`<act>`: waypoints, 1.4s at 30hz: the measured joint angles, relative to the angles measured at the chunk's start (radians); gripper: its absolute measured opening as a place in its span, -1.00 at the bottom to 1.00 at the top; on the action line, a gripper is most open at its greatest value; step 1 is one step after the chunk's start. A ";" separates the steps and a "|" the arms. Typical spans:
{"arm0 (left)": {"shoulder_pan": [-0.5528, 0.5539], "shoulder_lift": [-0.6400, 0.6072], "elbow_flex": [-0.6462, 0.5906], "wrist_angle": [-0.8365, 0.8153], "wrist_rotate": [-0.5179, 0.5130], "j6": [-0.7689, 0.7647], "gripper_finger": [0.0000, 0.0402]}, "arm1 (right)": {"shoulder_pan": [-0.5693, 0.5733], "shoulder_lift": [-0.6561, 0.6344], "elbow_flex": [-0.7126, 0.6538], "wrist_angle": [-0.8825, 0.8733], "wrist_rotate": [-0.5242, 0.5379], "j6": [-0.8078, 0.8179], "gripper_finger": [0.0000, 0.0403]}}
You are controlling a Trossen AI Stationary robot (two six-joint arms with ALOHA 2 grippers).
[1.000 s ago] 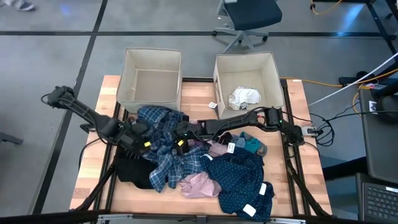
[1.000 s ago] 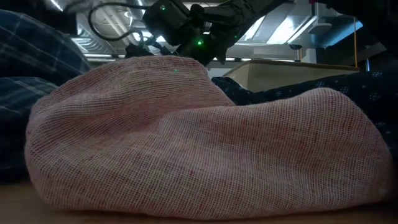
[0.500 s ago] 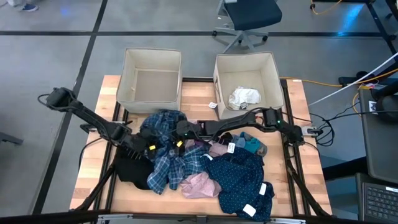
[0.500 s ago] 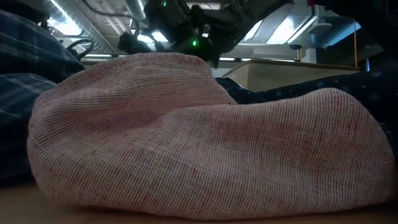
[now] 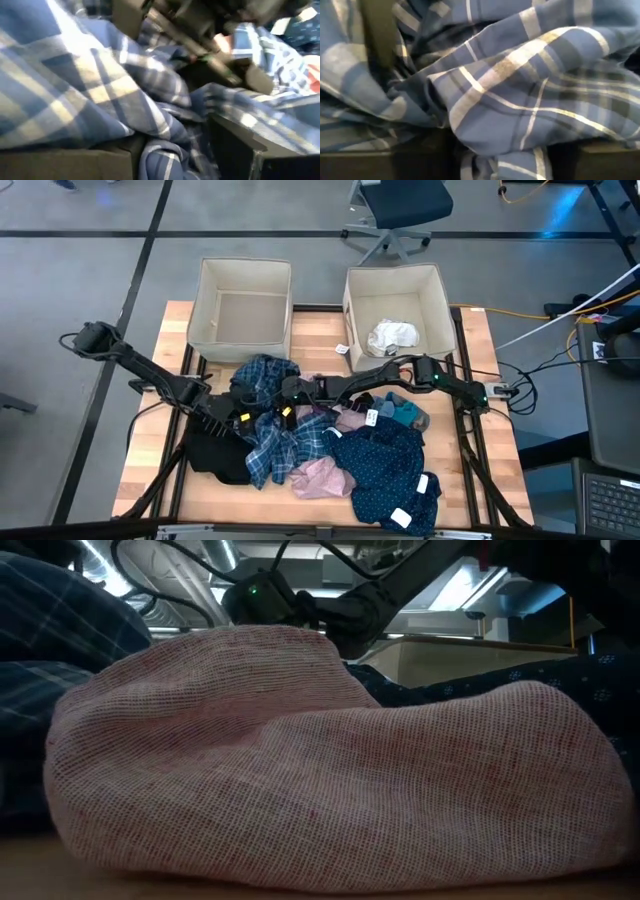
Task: Sort clothes
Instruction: Put the blue checkered polo shirt into the left brown laundry organizer
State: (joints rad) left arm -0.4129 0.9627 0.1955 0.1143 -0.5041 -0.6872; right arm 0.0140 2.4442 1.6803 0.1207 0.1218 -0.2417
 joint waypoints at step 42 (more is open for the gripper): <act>-0.514 -0.080 0.369 -0.912 -0.260 -0.402 -0.14 | 0.017 -0.432 -0.009 -0.126 0.109 -0.210 -0.86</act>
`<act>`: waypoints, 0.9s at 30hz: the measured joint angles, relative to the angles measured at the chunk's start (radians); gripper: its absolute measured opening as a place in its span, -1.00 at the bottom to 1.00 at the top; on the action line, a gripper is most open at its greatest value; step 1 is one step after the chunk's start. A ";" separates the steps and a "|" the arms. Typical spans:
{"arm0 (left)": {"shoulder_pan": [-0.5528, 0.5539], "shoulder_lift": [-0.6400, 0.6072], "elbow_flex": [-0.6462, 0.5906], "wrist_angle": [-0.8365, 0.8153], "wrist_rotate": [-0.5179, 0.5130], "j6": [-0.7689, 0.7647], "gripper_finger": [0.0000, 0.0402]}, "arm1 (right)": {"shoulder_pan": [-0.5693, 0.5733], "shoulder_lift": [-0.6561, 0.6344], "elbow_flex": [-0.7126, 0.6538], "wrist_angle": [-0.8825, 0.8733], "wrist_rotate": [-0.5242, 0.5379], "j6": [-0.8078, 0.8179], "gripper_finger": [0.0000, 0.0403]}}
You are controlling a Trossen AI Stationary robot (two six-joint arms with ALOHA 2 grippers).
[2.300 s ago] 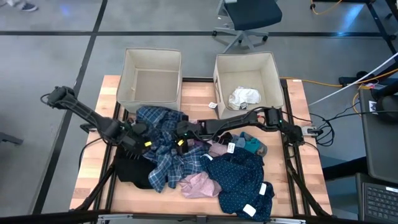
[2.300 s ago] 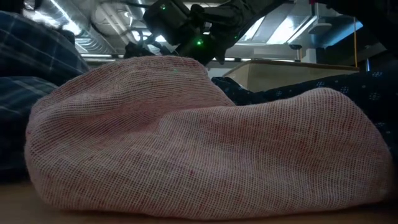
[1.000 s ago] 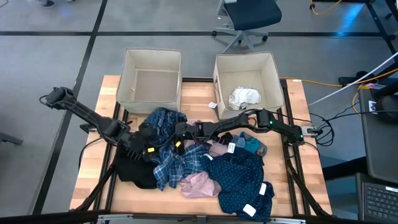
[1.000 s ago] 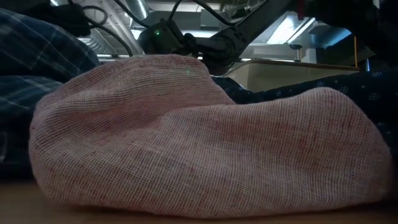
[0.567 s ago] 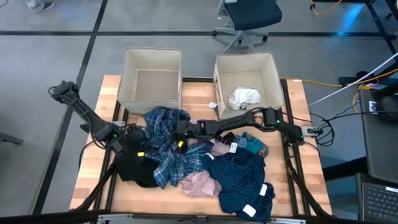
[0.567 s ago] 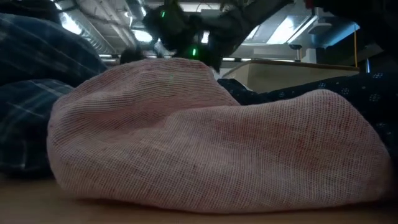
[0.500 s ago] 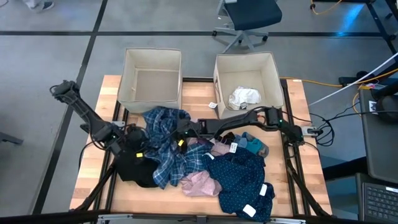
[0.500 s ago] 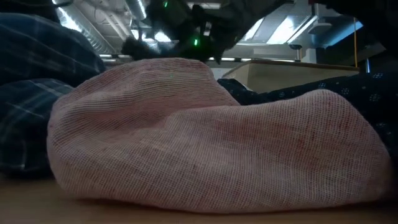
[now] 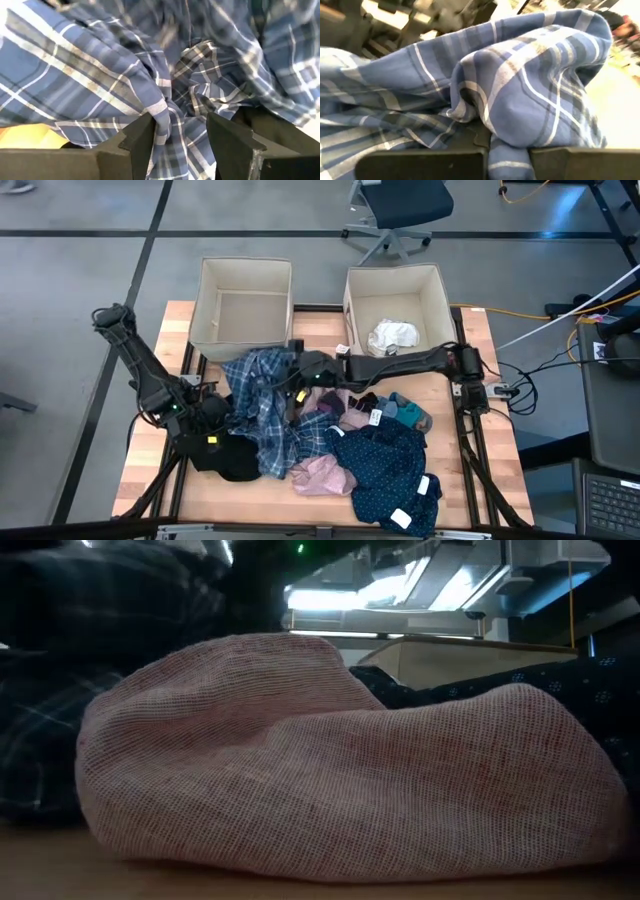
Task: Sort clothes
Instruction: Put the blue checkered polo shirt into the left brown laundry organizer
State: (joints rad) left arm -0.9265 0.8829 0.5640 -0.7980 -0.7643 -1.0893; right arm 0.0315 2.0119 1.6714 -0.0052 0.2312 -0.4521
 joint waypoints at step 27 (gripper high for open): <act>-0.009 0.000 0.000 -0.006 -0.041 -0.004 -0.14 | -0.180 -0.146 0.159 0.276 -0.086 -0.127 -0.85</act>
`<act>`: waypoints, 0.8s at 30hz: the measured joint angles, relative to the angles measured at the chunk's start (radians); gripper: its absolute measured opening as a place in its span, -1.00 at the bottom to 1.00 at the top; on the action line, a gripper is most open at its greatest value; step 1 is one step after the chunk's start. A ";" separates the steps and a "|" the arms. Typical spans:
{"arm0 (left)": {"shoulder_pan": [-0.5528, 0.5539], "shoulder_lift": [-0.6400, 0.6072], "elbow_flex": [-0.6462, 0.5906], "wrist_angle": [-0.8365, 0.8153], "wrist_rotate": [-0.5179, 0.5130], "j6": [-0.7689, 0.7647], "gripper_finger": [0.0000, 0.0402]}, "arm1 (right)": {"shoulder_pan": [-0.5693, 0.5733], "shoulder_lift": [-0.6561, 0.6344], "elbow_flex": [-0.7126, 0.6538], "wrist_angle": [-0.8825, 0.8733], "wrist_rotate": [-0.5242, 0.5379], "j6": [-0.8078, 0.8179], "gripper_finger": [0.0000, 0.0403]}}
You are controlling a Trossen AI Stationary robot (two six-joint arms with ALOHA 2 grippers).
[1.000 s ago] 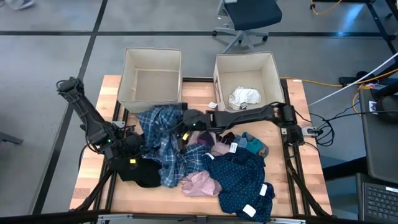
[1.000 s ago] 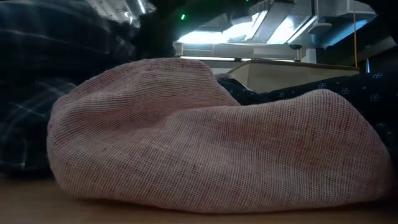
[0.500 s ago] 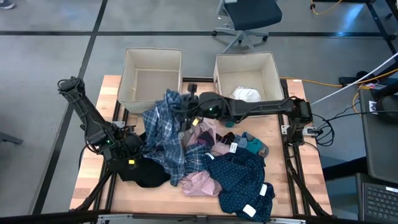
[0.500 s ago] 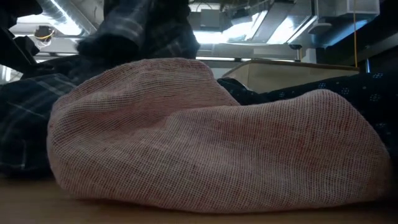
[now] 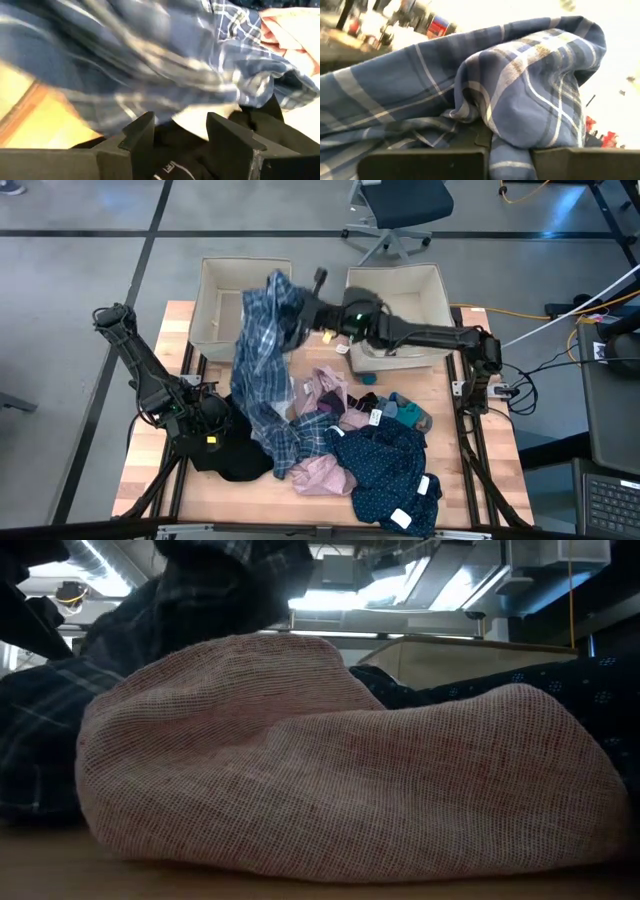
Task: Sort clothes
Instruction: Put the blue checkered polo shirt into the left brown laundry organizer
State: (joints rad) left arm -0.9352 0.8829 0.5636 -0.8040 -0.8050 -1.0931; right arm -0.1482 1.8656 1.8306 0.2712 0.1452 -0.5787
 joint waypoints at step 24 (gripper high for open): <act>0.001 0.000 -0.001 0.059 -0.175 -0.007 -0.14 | -0.202 0.410 0.294 -0.174 -0.200 0.164 -0.84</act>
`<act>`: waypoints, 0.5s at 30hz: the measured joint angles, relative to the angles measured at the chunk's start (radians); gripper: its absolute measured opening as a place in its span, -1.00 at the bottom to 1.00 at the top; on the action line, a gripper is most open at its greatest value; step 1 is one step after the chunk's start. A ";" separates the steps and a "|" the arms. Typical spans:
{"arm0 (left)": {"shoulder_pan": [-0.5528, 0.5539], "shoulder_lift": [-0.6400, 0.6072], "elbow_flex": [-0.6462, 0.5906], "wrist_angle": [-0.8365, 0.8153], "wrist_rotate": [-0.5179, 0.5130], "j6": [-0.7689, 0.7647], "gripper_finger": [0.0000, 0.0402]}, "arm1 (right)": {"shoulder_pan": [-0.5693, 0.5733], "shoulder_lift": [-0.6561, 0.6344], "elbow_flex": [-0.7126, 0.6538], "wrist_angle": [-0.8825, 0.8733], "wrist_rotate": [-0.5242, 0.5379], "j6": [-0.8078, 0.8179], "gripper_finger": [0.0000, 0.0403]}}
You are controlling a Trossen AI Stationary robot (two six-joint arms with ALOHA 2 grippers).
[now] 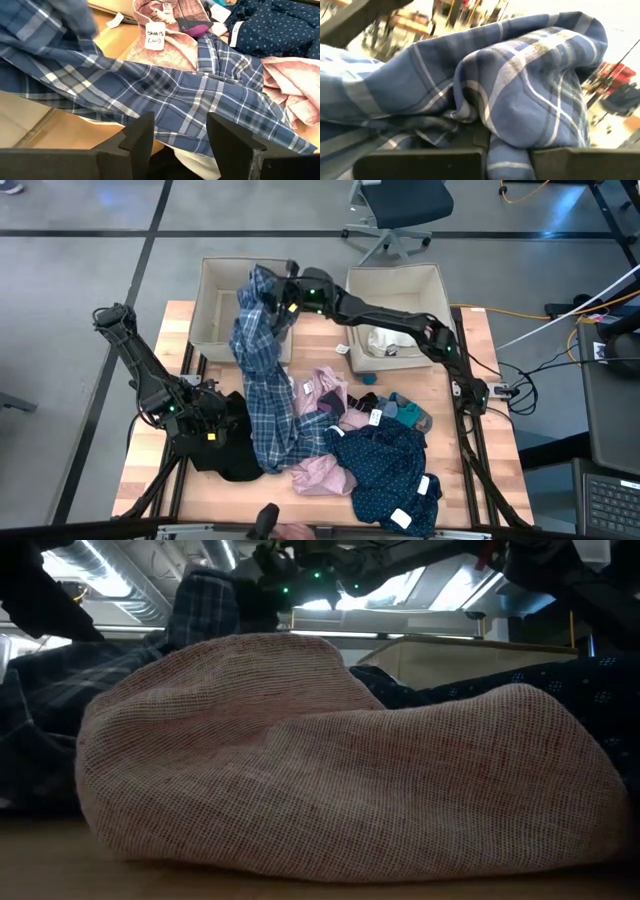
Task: Sort clothes
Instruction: Put the blue checkered polo shirt into the left brown laundry organizer
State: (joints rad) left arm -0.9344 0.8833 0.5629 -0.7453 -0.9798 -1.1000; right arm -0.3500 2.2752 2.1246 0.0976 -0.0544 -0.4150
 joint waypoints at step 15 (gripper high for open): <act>0.000 0.000 0.000 0.002 0.007 0.003 -0.14 | 0.009 0.003 -0.009 -0.077 0.031 0.150 -0.03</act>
State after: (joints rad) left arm -0.9344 0.8833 0.5629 -0.7433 -0.9726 -1.0969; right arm -0.3408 2.2784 2.1159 0.0208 -0.0238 -0.2647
